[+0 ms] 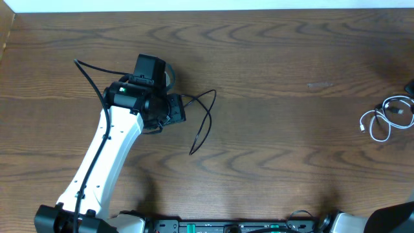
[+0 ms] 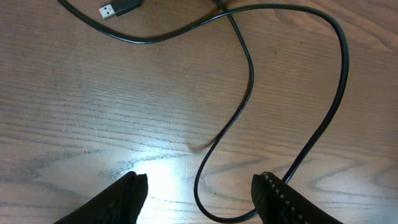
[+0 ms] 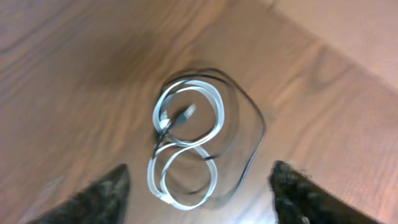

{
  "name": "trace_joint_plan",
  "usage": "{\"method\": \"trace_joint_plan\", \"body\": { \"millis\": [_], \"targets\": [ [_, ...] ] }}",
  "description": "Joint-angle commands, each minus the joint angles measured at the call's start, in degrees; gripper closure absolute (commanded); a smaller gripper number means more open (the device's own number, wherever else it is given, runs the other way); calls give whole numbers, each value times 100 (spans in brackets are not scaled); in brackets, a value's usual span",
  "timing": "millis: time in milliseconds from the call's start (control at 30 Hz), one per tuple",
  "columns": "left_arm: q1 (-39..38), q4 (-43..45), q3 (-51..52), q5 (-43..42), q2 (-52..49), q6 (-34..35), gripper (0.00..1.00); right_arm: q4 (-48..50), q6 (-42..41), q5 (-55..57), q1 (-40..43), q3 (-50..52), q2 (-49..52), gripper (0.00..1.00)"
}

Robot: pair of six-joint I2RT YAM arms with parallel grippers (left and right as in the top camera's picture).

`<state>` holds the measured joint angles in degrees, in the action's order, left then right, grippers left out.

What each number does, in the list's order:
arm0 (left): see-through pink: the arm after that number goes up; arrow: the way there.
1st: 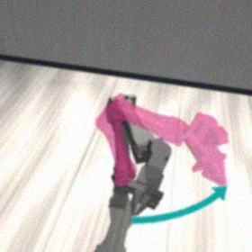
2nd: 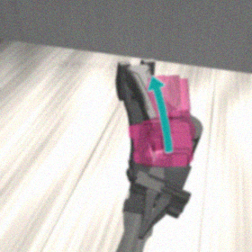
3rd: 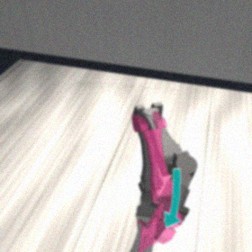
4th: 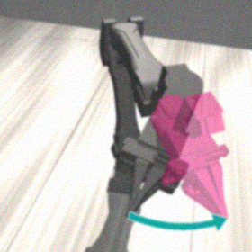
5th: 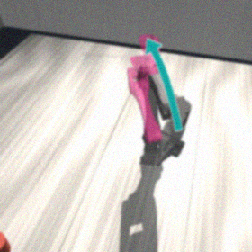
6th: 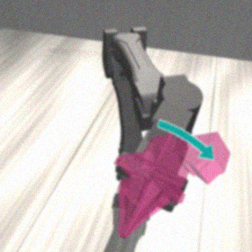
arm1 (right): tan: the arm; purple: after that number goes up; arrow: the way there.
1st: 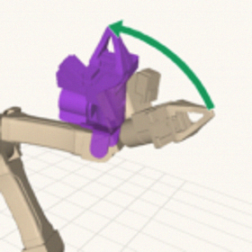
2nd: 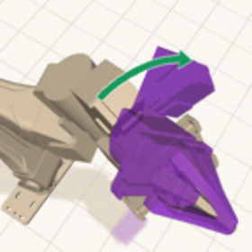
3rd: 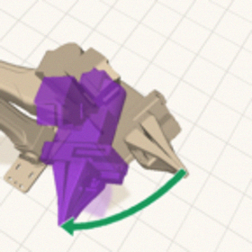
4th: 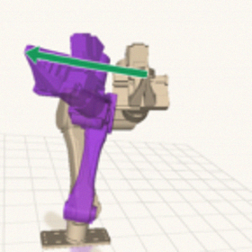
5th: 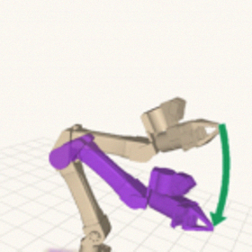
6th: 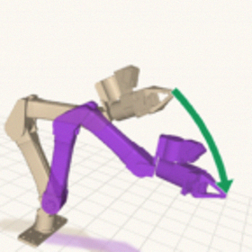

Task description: Untangle cables

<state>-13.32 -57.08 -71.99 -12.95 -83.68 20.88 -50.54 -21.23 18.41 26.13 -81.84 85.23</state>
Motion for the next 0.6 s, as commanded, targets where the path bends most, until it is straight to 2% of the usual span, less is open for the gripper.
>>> {"method": "trace_joint_plan", "body": {
  "millis": [0,200,400,500,567],
  "targets": [
    [17,-33,-37,57,74,-72,41,-9,76,-1069,2,-87,59,26],
    [17,-33,-37,57,74,-72,40,-321,116,-2037,-125,-85,208,21],
    [-4,15,-35,-66,74,-70,39,-708,601,-2271,-546,-85,295,15],
    [-4,81,-35,-299,68,-74,29,-800,809,-2282,-831,-85,295,9],
    [-17,79,-35,-348,57,-81,26,-828,968,-2312,-1012,-85,295,8]
  ]
}}
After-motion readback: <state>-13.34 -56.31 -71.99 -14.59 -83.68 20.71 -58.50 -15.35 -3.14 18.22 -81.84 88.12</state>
